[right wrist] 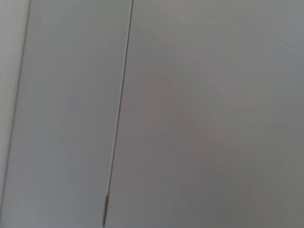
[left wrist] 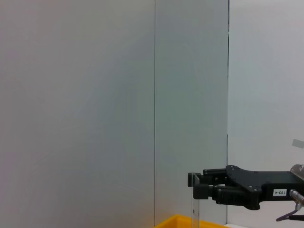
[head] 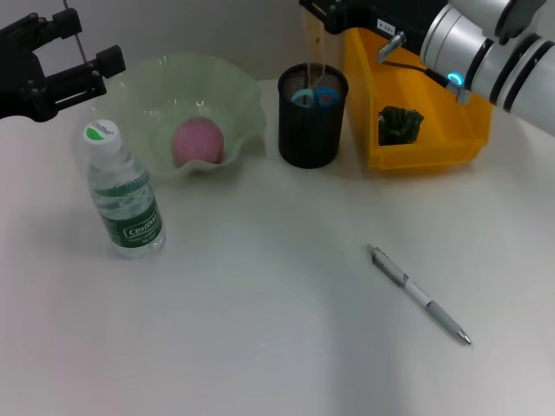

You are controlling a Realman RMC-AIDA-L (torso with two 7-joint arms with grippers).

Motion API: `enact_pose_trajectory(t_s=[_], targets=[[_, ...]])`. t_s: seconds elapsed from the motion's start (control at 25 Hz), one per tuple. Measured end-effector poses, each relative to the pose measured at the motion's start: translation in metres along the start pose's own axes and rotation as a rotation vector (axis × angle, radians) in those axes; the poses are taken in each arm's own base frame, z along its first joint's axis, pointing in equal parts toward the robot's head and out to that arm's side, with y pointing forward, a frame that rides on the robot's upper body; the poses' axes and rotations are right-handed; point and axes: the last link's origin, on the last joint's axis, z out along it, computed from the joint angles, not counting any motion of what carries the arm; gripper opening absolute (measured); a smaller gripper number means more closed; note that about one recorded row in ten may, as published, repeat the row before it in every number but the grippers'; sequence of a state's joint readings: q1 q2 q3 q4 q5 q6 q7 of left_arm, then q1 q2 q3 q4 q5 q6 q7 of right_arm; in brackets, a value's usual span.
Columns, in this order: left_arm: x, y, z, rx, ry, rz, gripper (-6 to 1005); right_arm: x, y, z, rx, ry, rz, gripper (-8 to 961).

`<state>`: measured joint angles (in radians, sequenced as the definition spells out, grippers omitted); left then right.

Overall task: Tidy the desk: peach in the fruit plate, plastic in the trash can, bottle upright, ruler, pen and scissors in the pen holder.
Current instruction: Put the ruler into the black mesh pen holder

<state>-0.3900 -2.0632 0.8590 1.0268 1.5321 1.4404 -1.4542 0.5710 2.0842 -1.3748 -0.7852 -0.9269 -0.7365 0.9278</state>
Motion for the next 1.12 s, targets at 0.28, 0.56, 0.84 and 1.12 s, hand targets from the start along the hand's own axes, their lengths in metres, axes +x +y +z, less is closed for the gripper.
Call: enact_pose_trajectory(t_s=[0.28, 0.56, 0.84, 1.12], targets=[[0.0, 0.0, 0.0, 0.0, 0.001, -0.001, 805, 0.008, 0.0, 0.002, 0.002, 0.016, 0.014, 408], [0.0, 0.0, 0.0, -0.001, 0.001, 0.0, 805, 0.013, 0.0, 0.006, -0.013, 0.02, 0.019, 459], [0.0, 0.0, 0.0, -0.001, 0.001, 0.0, 805, 0.012, -0.001, 0.006, -0.012, 0.012, 0.028, 509], [0.0, 0.0, 0.0, -0.001, 0.001, 0.001, 805, 0.012, -0.005, 0.006, 0.003, 0.012, 0.032, 559]])
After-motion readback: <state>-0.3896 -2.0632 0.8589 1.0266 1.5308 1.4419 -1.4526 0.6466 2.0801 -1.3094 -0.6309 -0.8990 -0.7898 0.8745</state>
